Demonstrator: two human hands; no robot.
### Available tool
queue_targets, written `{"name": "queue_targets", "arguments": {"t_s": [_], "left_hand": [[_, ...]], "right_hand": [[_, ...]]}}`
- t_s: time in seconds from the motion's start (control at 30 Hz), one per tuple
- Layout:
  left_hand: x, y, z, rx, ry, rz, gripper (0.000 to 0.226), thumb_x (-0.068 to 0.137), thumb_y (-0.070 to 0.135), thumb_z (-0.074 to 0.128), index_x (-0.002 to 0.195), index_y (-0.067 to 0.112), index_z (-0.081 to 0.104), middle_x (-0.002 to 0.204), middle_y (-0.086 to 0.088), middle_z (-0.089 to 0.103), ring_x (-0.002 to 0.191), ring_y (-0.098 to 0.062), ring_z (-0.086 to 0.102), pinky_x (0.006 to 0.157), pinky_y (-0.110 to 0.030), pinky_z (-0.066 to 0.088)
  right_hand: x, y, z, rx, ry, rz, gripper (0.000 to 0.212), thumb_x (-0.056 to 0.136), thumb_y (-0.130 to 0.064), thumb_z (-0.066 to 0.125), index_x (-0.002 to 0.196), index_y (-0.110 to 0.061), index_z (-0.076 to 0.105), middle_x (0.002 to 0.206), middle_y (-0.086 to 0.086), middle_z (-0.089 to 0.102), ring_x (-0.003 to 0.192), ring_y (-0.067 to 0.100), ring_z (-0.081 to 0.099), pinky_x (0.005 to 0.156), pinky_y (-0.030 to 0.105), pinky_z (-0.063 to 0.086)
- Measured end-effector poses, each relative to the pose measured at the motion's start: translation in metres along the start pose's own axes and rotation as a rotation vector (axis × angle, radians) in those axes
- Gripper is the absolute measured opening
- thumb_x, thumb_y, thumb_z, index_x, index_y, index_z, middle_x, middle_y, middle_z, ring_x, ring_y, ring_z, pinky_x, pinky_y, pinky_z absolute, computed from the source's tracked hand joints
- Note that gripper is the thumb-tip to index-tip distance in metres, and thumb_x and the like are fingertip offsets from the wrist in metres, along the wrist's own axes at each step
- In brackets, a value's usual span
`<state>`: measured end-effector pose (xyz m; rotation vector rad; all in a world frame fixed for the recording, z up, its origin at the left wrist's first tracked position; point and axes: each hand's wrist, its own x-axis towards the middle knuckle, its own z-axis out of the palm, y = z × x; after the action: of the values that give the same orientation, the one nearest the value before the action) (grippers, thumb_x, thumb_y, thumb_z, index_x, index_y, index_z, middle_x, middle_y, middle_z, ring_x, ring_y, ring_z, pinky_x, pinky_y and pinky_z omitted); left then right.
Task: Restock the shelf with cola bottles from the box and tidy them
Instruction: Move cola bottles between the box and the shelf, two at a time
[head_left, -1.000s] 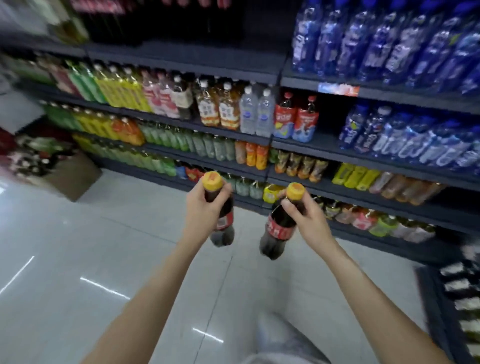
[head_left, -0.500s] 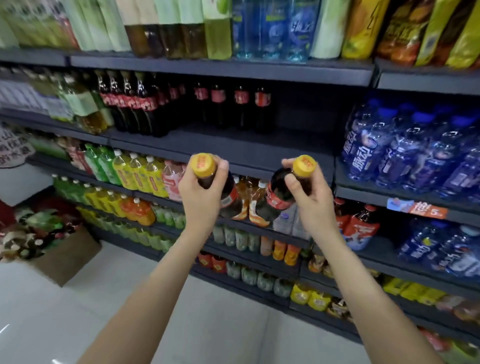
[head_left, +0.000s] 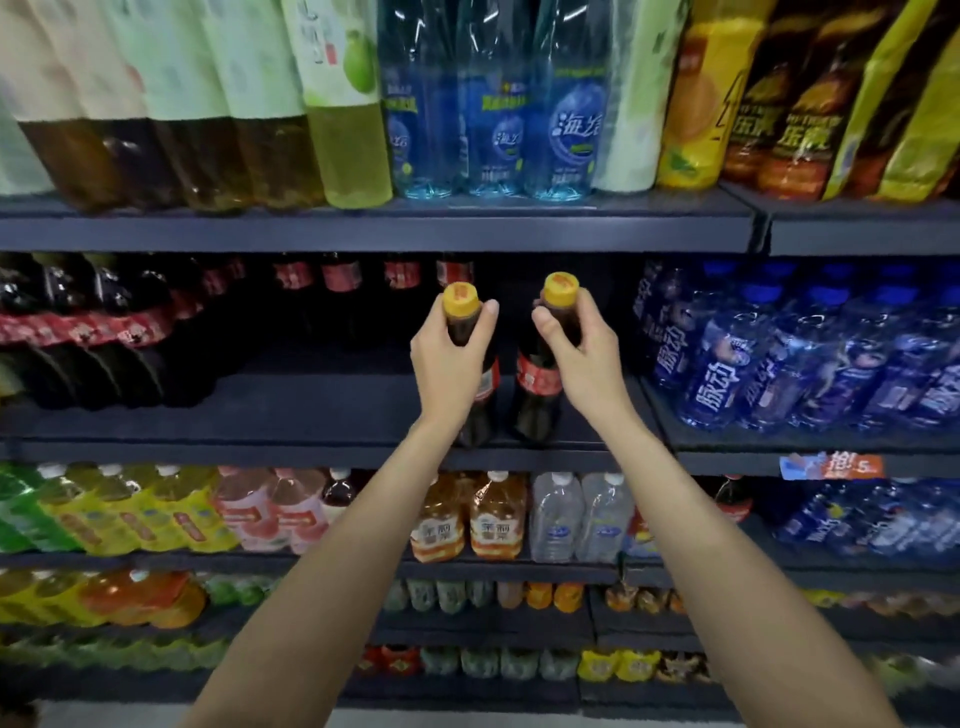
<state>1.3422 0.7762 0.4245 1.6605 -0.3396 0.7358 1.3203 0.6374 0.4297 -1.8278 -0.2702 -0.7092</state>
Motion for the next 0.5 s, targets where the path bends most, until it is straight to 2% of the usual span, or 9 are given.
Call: {"name": "queue_targets", "arguments": {"t_s": [0.07,0.17,0.23,0.3,0.37,0.4,0.43,0.5], "left_hand": [[0.010,-0.013,0.006,-0.001,-0.024,-0.026,0.024,0.088,0.032,0.066,0.087,0.008,0.061,0.082,-0.002,0.067,0.079,-0.009,0.061,0.075,-0.017,0.044],[0.022,-0.025,0.013,-0.033,-0.045,-0.062,0.023,0.086,0.034,0.067,0.092,0.015,0.058,0.084,0.009,0.066,0.081,-0.002,0.061,0.078,-0.015,0.046],[0.030,-0.035,0.016,-0.041,-0.094,-0.084,0.034,0.084,0.037,0.070,0.103,0.016,0.050,0.093,0.007,0.065,0.091,-0.006,0.062,0.083,-0.020,0.048],[0.033,-0.049,0.018,0.012,-0.172,-0.060,0.053,0.082,0.039,0.071,0.118,0.012,0.043,0.113,-0.001,0.061,0.106,-0.013,0.058,0.091,-0.028,0.048],[0.030,-0.065,0.018,0.053,-0.250,0.000,0.068,0.083,0.034,0.072,0.135,0.011,0.034,0.128,0.001,0.048,0.119,-0.012,0.048,0.100,-0.029,0.042],[0.026,-0.072,0.017,0.051,-0.276,0.013,0.076,0.083,0.032,0.072,0.142,0.013,0.027,0.132,0.002,0.043,0.124,-0.010,0.044,0.103,-0.029,0.040],[0.019,-0.080,0.015,0.047,-0.298,0.014,0.085,0.083,0.032,0.072,0.147,0.018,0.018,0.137,0.002,0.038,0.128,-0.009,0.039,0.105,-0.030,0.038],[0.003,-0.093,0.011,0.117,-0.337,0.016,0.103,0.081,0.038,0.073,0.149,0.032,-0.003,0.146,-0.001,0.029,0.135,-0.010,0.031,0.104,-0.033,0.036]], "right_hand": [[0.009,0.010,0.008,-0.021,0.019,0.030,0.015,0.095,-0.028,0.055,0.106,-0.018,0.056,0.096,-0.015,0.062,0.091,-0.009,0.056,0.081,0.007,0.039],[0.019,0.022,0.017,-0.042,0.038,0.060,0.011,0.096,-0.030,0.054,0.103,-0.021,0.053,0.091,-0.016,0.061,0.086,-0.012,0.054,0.078,0.006,0.039],[0.025,0.026,0.022,-0.051,0.044,0.068,0.010,0.096,-0.031,0.052,0.101,-0.022,0.050,0.090,-0.015,0.060,0.083,-0.011,0.055,0.075,0.006,0.039],[0.027,0.035,0.027,-0.052,0.047,0.081,0.016,0.096,-0.032,0.053,0.106,-0.021,0.048,0.095,-0.008,0.061,0.088,-0.003,0.056,0.077,0.011,0.041],[0.024,0.049,0.032,-0.067,0.018,0.093,0.040,0.093,-0.035,0.056,0.126,-0.020,0.041,0.115,0.002,0.057,0.105,0.007,0.056,0.087,0.019,0.043],[0.018,0.057,0.035,-0.059,-0.010,0.107,0.055,0.092,-0.036,0.058,0.138,-0.024,0.031,0.129,0.003,0.051,0.116,0.010,0.052,0.093,0.023,0.044],[0.009,0.064,0.037,-0.039,-0.041,0.124,0.069,0.090,-0.036,0.060,0.145,-0.031,0.019,0.141,0.003,0.042,0.126,0.010,0.046,0.100,0.024,0.042],[-0.008,0.079,0.038,-0.061,-0.086,0.147,0.087,0.088,-0.037,0.063,0.148,-0.038,0.000,0.153,-0.001,0.028,0.136,0.008,0.035,0.109,0.027,0.035]]}}
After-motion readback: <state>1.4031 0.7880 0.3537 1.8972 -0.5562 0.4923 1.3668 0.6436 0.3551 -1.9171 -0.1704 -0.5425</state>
